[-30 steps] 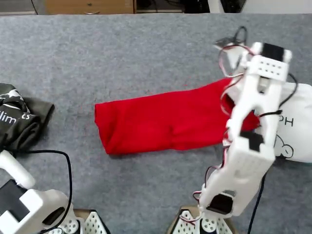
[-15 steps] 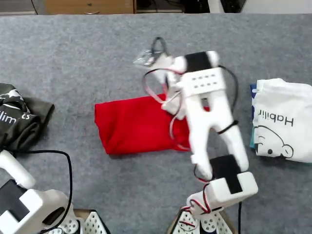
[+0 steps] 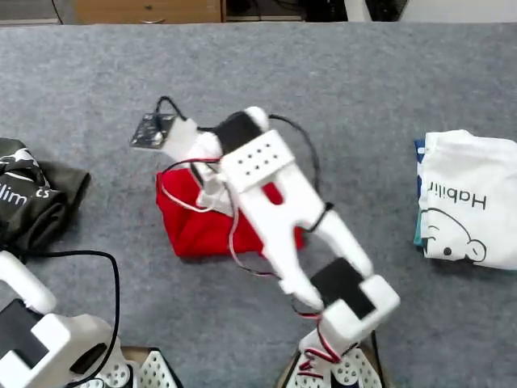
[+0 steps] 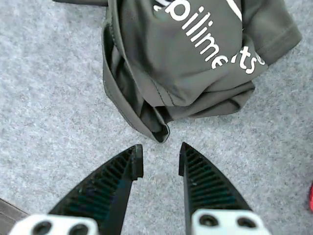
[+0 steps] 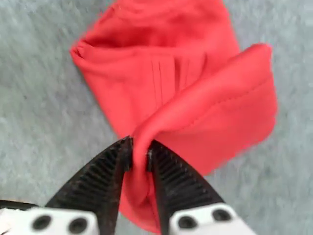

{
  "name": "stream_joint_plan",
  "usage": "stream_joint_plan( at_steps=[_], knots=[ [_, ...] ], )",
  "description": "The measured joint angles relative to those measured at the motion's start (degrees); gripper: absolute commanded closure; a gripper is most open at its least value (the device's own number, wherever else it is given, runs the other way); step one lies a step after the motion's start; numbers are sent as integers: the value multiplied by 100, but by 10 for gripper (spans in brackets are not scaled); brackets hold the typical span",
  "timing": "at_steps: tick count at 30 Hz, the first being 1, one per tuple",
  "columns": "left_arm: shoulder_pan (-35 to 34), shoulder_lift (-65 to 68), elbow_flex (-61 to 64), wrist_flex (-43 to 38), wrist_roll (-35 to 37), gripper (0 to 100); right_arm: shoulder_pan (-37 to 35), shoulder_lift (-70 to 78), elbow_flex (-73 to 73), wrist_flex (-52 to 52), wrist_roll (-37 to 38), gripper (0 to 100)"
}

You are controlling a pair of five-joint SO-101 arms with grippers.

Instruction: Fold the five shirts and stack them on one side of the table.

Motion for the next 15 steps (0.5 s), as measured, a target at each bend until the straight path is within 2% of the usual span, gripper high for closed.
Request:
stream_joint_plan(
  at_steps=[4, 11, 15],
  knots=[
    [-18, 0, 0, -26, 9, 869, -264, 844, -985, 79, -211, 997],
    [-88, 0, 0, -26, 0, 869, -325, 2664, -3068, 721, -264, 992],
    [-229, 0, 0, -26, 0, 869, -325, 3323, -3947, 791, -264, 893]
  ],
)
